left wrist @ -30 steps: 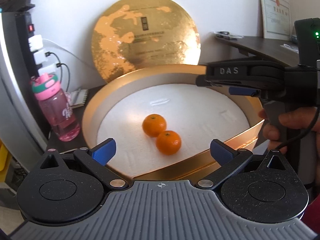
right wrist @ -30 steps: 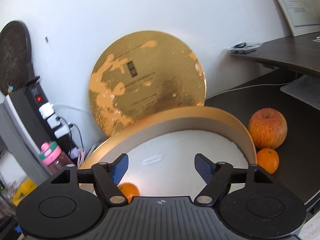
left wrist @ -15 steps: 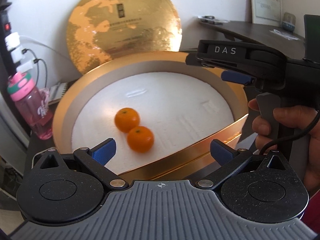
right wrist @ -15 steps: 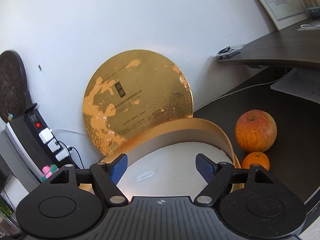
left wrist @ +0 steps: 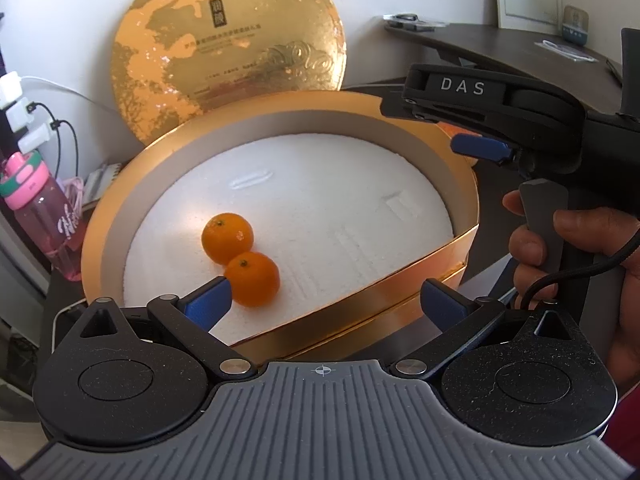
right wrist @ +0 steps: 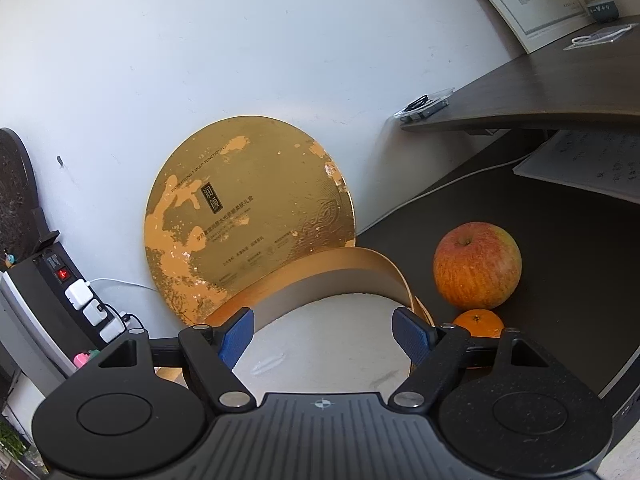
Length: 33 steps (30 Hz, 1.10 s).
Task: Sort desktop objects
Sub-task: 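Withdraw the right tool from the box toward the last mandarin, then grasp the third mandarin orange with the right gripper and lift it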
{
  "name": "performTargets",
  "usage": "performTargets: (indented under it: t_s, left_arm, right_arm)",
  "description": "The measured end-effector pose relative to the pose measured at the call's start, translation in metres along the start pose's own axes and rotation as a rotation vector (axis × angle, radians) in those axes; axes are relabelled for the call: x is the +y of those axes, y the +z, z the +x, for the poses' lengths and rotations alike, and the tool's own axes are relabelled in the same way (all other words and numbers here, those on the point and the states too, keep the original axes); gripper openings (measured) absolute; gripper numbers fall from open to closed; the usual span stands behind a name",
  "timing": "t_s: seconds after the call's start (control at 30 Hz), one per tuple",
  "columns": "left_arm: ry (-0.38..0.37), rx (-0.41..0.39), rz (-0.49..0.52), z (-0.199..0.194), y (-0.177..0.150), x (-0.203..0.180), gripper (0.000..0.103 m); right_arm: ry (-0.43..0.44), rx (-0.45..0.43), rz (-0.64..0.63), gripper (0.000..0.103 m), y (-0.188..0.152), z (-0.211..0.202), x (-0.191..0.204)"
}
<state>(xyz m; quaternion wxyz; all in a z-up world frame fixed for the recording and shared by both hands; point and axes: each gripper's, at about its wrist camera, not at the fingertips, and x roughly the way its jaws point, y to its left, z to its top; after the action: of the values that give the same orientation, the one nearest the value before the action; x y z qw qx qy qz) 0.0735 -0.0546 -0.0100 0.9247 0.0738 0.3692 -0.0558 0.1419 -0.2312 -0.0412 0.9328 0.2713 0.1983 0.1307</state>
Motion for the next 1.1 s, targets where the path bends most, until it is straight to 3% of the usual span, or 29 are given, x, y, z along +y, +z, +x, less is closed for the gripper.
performTargets:
  t_s: [0.17,0.27,0.5,0.77,1.1]
  left_arm:
    - [0.020,-0.022,-0.012,-0.002,-0.005,0.008,0.103]
    - [0.017,-0.035,-0.032,-0.004,-0.006,0.015,0.103]
    - [-0.024,-0.067,-0.053,-0.010,-0.011,0.028,0.103]
    - [-0.052,-0.082,-0.067,-0.013,-0.017,0.041,0.103]
    - [-0.059,-0.078,-0.074,-0.009,-0.019,0.044,0.103]
  right_arm:
    - [-0.048,-0.047,-0.047,0.076,0.010,-0.008,-0.001]
    - [-0.119,-0.068,-0.081,0.074,0.021,-0.015,-0.009]
    - [-0.271,0.027,-0.063,0.059,0.038,-0.014,-0.048]
    - [-0.207,0.203,0.042,0.055,0.023,0.021,-0.073]
    - [-0.162,0.258,0.164,0.050,0.018,0.041,-0.095]
